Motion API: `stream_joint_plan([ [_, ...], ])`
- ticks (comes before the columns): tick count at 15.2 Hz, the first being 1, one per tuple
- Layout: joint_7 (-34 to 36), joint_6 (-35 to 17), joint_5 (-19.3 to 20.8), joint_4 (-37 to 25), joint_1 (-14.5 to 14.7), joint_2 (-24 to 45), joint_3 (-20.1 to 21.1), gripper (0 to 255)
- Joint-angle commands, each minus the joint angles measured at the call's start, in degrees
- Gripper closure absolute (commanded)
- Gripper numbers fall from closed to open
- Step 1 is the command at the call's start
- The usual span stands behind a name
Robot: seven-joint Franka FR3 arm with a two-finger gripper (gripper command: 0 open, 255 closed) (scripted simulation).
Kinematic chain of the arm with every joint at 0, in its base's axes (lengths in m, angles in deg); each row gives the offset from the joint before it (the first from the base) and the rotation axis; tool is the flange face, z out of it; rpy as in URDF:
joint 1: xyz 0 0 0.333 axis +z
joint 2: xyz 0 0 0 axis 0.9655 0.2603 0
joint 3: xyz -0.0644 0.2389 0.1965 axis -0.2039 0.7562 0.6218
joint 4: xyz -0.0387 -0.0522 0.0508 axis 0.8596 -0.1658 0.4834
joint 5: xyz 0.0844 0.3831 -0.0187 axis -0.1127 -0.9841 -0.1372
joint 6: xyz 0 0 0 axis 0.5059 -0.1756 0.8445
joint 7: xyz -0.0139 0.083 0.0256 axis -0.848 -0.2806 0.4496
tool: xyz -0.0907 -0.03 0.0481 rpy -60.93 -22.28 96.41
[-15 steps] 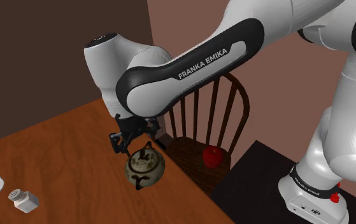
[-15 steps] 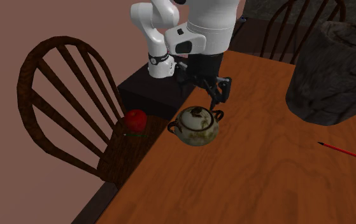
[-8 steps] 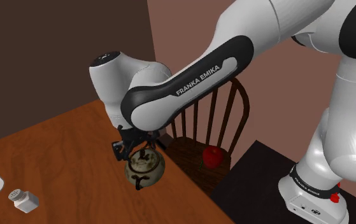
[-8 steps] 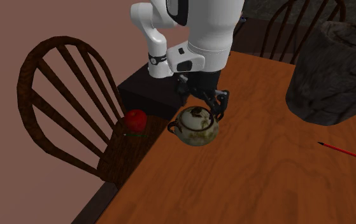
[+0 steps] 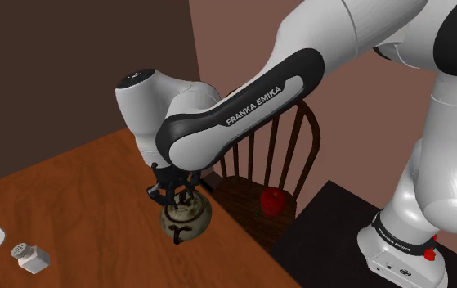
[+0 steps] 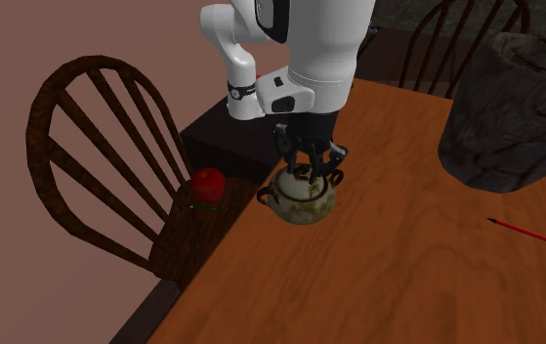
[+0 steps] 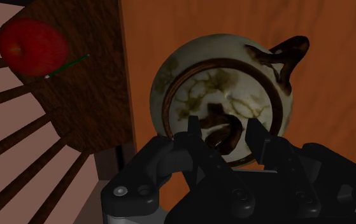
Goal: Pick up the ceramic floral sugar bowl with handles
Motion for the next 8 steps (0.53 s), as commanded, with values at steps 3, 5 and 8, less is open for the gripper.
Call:
stream_joint_plan([
  [3,-0.08,0.10,-0.09,0.02,-0.04,-0.05,0.01,255],
  [5,-0.35,1.46,-0.48,-0.84,-0.12,-0.64,0.13,255],
  [8,-0.73,3.52,-1.01,-2.22,-0.22,-1.43,0.29,255],
])
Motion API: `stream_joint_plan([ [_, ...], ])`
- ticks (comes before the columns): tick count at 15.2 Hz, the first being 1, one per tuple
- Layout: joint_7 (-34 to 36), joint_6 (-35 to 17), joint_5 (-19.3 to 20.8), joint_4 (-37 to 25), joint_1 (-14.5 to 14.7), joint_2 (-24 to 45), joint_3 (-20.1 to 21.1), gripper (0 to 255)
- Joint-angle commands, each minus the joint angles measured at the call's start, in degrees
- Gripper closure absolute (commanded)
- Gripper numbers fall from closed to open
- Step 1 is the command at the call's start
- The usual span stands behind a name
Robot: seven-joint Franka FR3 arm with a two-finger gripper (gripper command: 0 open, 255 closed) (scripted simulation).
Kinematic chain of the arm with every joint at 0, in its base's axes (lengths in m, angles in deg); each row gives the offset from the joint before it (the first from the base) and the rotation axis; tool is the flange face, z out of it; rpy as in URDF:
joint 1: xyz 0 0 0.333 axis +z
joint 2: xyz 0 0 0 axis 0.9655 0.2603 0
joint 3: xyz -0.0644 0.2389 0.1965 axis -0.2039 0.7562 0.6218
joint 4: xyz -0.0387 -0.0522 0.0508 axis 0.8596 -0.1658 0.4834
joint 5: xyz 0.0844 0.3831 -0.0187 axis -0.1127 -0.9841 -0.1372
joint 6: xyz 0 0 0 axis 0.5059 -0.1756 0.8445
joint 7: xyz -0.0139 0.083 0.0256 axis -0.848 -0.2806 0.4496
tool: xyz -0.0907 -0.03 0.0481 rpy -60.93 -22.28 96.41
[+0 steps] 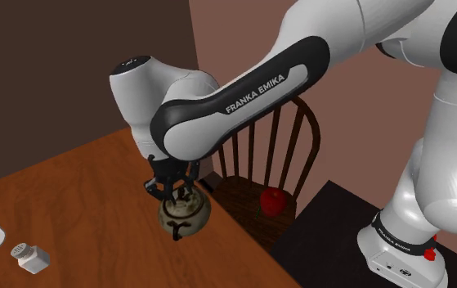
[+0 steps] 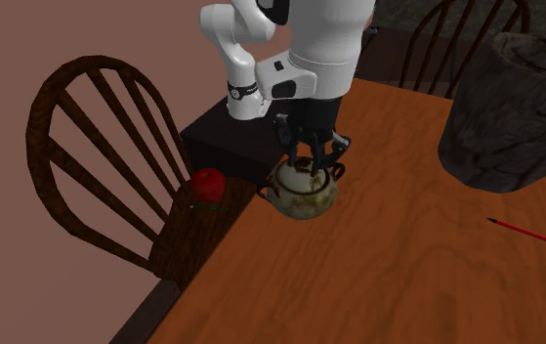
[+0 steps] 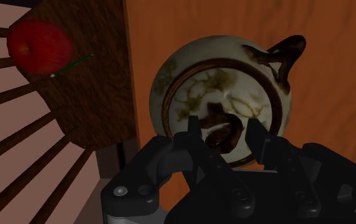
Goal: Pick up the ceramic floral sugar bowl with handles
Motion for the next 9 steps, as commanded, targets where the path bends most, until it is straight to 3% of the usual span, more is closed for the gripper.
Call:
stream_joint_plan([
  [1,-0.28,1.22,-0.36,-0.78,-0.10,-0.61,0.09,255],
  [9,-1.03,6.90,-1.35,-5.21,-0.20,-2.09,0.37,255],
])
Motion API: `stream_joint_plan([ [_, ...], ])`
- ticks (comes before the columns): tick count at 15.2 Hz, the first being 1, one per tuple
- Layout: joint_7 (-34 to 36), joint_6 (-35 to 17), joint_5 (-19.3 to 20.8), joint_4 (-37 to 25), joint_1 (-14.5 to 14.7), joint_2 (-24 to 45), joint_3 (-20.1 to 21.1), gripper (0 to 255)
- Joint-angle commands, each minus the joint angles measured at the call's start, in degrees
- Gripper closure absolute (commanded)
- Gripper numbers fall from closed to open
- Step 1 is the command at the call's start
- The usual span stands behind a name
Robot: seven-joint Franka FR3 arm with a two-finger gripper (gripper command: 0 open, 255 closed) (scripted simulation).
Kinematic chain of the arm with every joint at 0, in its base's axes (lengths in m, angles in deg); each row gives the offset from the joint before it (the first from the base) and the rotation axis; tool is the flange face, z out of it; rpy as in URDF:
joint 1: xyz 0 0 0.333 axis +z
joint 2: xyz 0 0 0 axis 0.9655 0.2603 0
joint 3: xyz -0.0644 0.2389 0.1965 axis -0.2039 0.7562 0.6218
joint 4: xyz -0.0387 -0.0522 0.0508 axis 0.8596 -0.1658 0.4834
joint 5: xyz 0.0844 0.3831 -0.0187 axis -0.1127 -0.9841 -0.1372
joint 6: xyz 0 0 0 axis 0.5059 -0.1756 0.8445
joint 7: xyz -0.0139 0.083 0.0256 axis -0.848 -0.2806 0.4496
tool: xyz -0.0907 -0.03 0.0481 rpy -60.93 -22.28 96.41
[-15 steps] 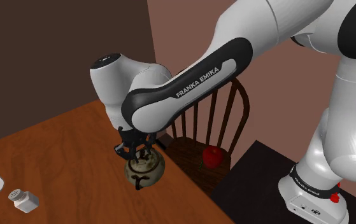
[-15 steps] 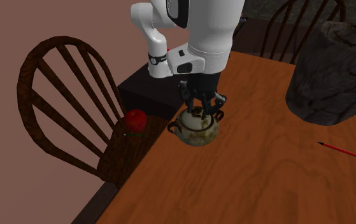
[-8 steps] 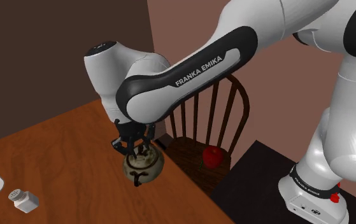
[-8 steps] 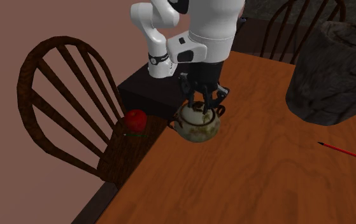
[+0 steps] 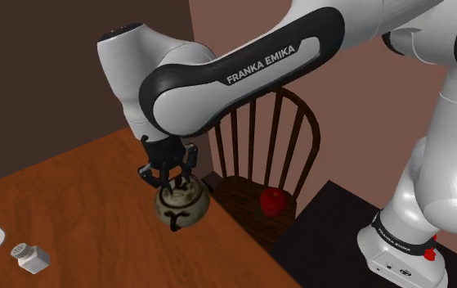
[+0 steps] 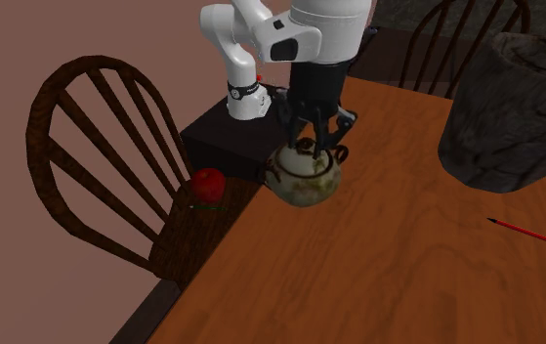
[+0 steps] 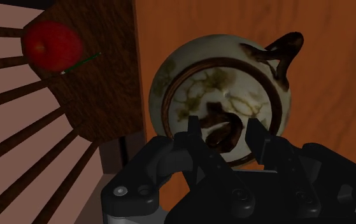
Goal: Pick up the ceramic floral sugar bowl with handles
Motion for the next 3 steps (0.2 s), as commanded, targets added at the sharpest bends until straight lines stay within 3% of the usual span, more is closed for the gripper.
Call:
stream_joint_plan([
  [1,-0.05,1.63,-0.07,-1.68,0.10,-0.06,0.07,255],
  [3,-0.06,1.75,-0.09,-1.78,0.10,-0.08,0.08,255],
])
